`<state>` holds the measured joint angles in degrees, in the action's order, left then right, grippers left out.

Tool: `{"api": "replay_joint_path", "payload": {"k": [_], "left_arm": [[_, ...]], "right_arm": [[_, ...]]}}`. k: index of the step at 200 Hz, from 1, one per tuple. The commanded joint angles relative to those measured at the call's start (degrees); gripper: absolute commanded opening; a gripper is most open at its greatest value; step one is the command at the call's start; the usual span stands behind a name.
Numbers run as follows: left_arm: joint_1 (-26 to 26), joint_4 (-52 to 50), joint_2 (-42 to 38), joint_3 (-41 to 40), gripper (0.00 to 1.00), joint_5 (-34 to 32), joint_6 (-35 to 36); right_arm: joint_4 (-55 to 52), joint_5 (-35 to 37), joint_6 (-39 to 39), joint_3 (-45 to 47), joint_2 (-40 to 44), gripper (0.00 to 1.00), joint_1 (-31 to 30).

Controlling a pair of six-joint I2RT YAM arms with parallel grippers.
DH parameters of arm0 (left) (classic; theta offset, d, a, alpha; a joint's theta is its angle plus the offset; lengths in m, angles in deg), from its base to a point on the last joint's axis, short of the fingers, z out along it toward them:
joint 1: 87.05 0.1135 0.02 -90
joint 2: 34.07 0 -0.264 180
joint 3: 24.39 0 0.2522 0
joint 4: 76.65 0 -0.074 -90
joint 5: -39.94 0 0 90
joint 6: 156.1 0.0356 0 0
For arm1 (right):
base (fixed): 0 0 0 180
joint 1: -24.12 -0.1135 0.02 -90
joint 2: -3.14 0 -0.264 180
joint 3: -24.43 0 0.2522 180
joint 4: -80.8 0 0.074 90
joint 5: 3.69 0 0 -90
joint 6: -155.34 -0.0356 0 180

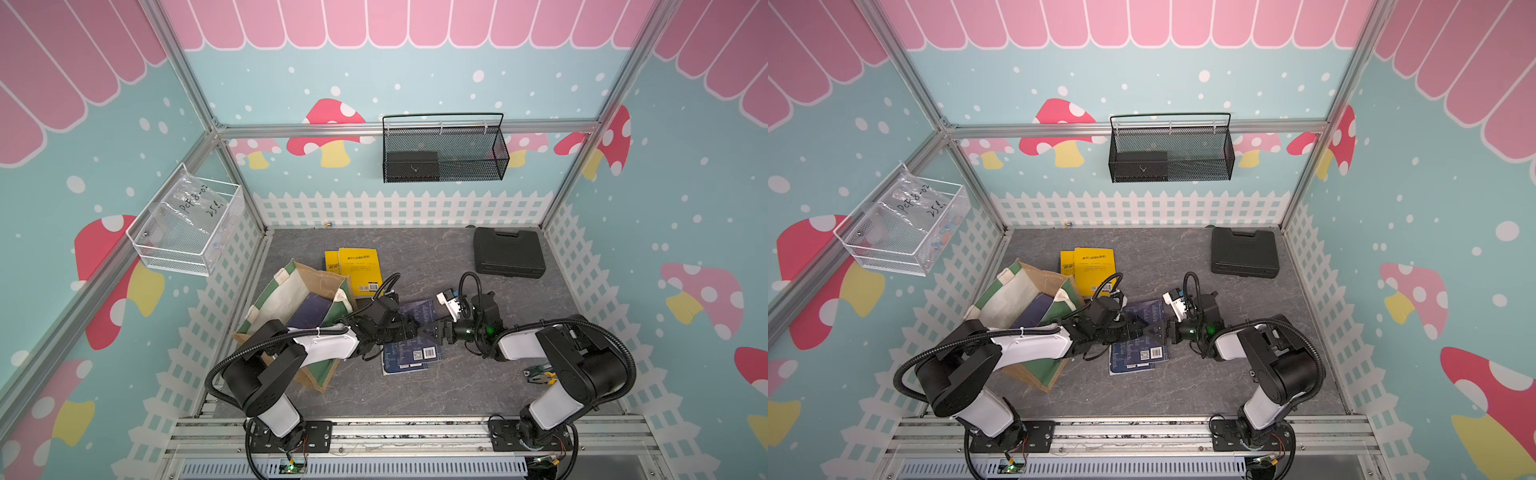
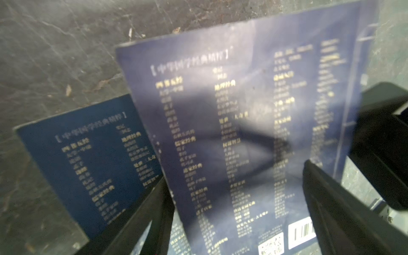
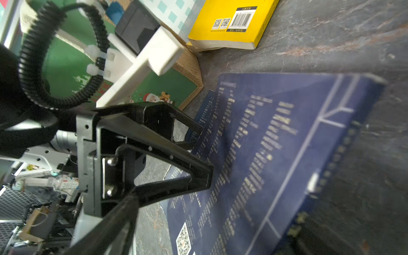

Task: Put the books into the canvas bag
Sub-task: Pick up the book from the book.

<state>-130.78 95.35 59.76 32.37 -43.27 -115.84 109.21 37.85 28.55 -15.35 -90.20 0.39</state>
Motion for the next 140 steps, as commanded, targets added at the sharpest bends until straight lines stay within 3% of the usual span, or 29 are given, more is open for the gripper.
{"api": "replay_joint_path", "payload": {"k": [1, 31, 39, 70, 107, 140], "left_arm": [[-0.7, -0.4, 0.6, -1.3, 0.9, 1.2, 0.1], [-0.6, -2.4, -2.6, -0.9, 0.9, 0.4, 2.2], [-0.5, -3.3, -3.6, -0.6, 0.9, 0.3, 2.9], [0.3, -12.7, -9.0, 3.0, 0.91, -0.4, 8.0], [0.3, -27.2, -15.5, 13.6, 0.94, -0.7, 17.5], [2.5, -38.5, -15.5, 24.4, 0.95, -1.4, 17.9]], "right_arm": [[3.7, -0.2, -2.1, 0.4, -0.3, 0.59, -0.5], [-1.2, 3.4, -0.8, -0.7, 0.4, 0.09, -0.3], [-2.9, 4.0, -0.2, -1.2, 0.5, 0.01, 0.0], [-6.7, 2.9, 2.2, -2.1, 2.8, 0.0, 1.7], [-12.4, 1.0, 8.6, -3.5, 9.3, 0.0, 3.6], [-16.7, 2.9, 15.0, -4.9, 14.8, 0.0, 3.6]]}}
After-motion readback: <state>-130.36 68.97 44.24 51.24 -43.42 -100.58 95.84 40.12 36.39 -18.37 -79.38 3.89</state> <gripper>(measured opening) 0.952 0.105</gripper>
